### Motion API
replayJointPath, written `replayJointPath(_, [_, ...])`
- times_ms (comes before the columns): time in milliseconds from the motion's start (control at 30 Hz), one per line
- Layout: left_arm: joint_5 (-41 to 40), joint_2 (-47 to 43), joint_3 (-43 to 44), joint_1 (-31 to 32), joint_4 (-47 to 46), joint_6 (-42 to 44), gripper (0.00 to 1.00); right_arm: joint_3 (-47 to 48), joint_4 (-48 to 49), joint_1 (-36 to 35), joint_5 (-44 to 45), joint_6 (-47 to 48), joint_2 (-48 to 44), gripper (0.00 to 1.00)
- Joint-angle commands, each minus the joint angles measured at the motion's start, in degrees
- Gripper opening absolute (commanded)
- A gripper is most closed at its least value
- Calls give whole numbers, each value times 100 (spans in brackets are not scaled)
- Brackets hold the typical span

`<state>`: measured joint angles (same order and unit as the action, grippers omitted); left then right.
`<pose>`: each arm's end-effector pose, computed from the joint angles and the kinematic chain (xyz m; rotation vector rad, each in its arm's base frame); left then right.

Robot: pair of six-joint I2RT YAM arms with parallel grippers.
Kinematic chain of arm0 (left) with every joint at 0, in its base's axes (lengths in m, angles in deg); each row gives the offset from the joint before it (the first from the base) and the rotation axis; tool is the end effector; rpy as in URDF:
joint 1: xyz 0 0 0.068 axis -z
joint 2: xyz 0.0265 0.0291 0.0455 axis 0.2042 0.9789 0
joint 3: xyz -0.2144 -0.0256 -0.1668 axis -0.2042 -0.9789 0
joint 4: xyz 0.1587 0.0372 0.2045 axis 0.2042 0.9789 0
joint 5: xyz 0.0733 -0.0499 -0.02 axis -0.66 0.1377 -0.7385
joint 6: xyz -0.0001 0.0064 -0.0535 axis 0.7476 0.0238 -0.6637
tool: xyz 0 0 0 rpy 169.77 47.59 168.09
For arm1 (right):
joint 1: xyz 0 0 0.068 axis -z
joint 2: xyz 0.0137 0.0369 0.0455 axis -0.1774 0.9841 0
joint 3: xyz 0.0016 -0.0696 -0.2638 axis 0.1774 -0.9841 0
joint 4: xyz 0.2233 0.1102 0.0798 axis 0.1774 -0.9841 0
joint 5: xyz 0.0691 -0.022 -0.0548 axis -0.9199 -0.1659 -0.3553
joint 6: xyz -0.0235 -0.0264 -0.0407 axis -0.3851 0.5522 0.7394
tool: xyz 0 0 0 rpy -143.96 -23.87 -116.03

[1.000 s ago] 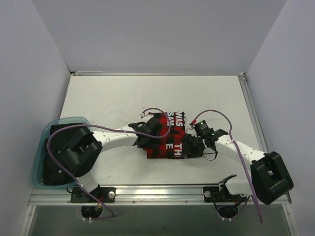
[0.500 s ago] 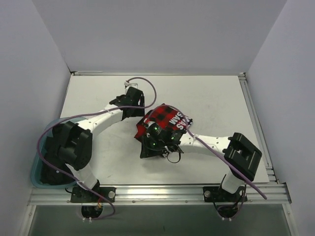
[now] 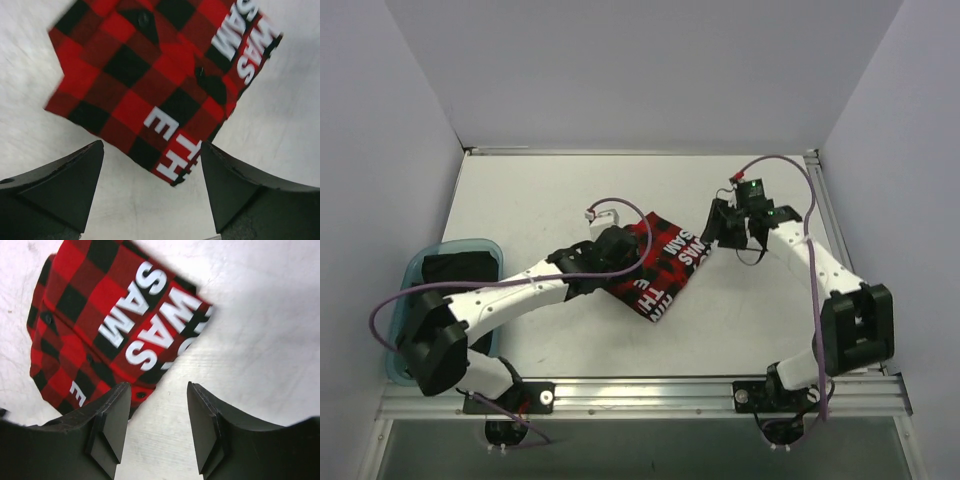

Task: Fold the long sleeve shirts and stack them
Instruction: Fold the shirt

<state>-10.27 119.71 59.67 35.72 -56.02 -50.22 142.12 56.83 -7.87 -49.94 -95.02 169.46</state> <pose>0.2129 -0.2140 0.2703 -0.2231 2.3464 -0.4288 0.2974 0.1051 0.2663 0.0483 2.3282 0.6424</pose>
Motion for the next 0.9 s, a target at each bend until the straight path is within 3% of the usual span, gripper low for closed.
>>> replayJointPath(0, [89,357,-261,303,-154,-1060,86,938,-370,375,-578,688,695,49])
replayJointPath(233, [106,1086,-612,198,-575,-1263,70,2039,-388,771,-666,732,2364,46])
replayJointPath(400, [317,1386,-850,66,-699,-1245,55,2041,-379,824,-1052,802,2903,38])
replayJointPath(467, [388,1378,-1051,-30,-751,-1193,47,1734,-379,772,-1132,829,2877,32])
replayJointPath(600, [651,1404,-1219,-398,-769,-728,45,970,-301,666,-1141,768,2658,26])
replayJointPath(733, [1178,1483,-1097,-1172,-559,307,46,-93,76,447,-1150,347,2070,17])
replayJointPath(867, [1065,1562,-640,-1875,12,1188,55,-1261,665,-88,-1194,-424,1419,16])
